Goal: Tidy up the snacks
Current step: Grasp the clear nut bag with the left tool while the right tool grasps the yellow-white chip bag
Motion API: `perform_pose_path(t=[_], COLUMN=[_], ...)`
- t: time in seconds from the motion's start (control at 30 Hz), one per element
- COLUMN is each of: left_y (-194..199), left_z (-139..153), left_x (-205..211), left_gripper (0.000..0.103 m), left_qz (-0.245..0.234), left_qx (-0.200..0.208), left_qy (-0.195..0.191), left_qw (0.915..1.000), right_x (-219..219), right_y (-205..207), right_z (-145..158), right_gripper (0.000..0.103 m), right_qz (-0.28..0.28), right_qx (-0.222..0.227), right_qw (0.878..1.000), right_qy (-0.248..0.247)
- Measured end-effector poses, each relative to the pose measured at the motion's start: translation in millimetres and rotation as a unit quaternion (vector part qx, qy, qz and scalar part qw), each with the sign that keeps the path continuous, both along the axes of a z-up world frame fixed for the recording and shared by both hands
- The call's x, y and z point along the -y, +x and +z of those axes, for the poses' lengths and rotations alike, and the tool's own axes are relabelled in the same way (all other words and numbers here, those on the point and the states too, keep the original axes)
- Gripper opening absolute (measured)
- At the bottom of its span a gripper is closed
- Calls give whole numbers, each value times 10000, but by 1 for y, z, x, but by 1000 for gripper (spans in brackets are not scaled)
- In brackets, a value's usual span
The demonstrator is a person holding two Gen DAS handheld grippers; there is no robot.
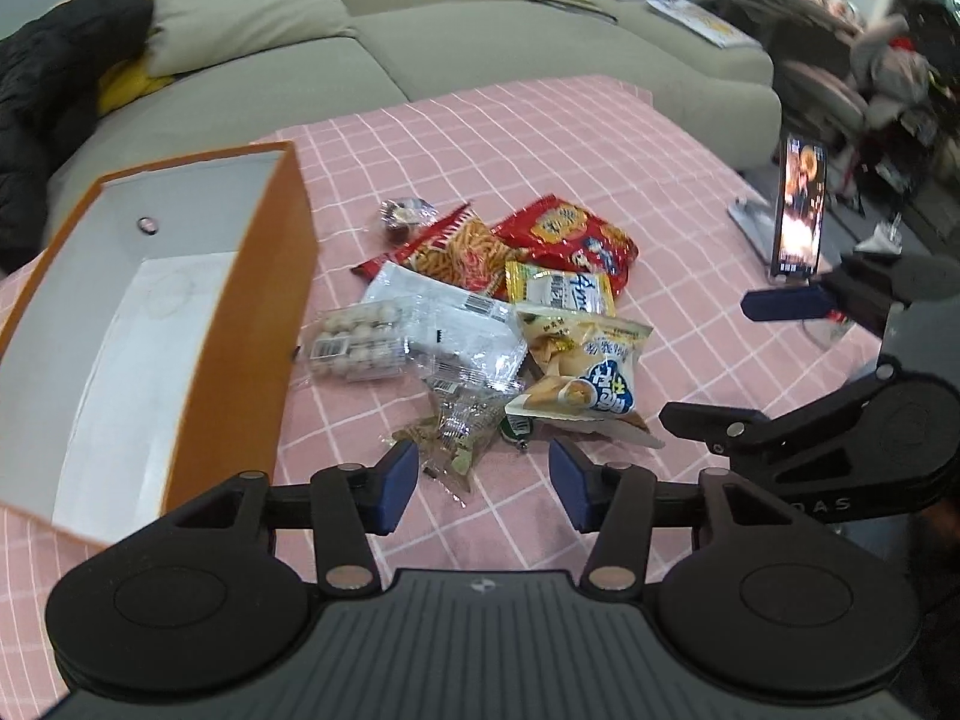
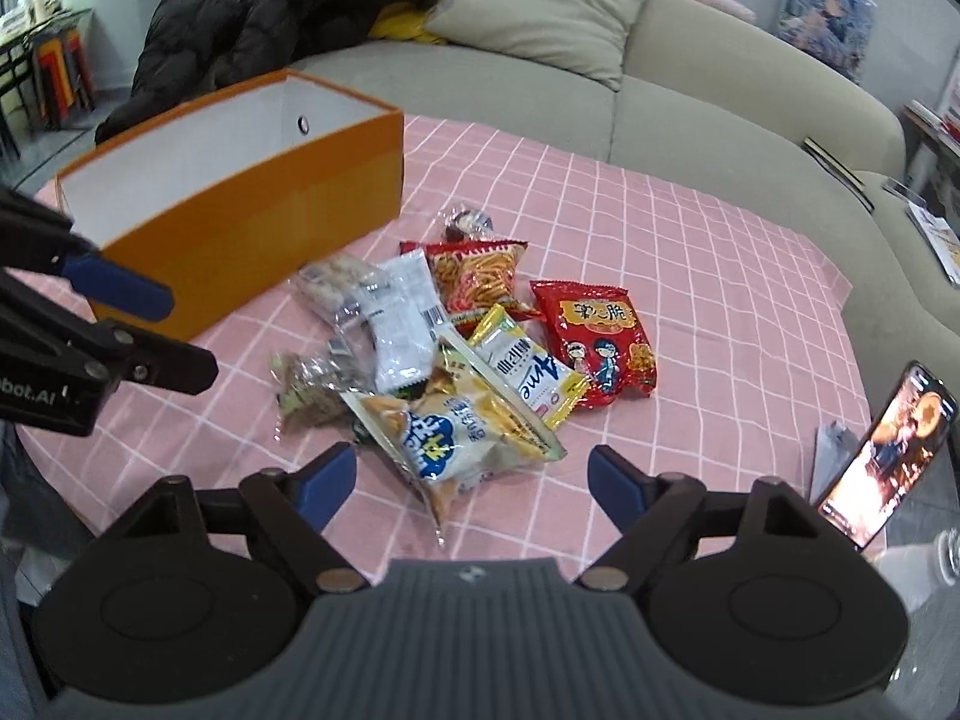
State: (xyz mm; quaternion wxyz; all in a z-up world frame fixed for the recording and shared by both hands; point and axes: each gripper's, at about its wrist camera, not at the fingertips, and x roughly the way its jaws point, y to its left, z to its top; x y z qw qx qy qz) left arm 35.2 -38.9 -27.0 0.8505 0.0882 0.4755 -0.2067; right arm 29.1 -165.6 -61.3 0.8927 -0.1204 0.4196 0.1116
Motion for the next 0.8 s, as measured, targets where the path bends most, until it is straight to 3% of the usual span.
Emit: perform_pose_path(t=[0.2, 0.43, 0.57, 0.7, 0.8], left_y=[27, 52, 66, 76, 82], left_z=[-36, -60, -71, -80, -86], left_x=[11, 28, 35, 39, 40], left_gripper=[60, 60, 60, 58, 55], left_qz=[-313, -881, -1074, -1149, -1162], left_qx=[-394, -539, -698, -781, -882], left_qy=[354, 1165, 1247, 1343, 1359], left_qw=[9981, 9878, 9839, 9812, 9799], right_x=[-10, -26, -29, -31, -33], right_y=[16, 42, 57, 65, 67], right_z=[-19, -42, -52, -57, -60], right_gripper=[75, 75, 69, 64, 65], right_qz=[413, 893, 1066, 1204, 1241], right_qx=[-164, -407, -618, -855, -896], right_qw=[9990, 9929, 9883, 9859, 9847], right_qy=[4, -677, -895, -789, -838])
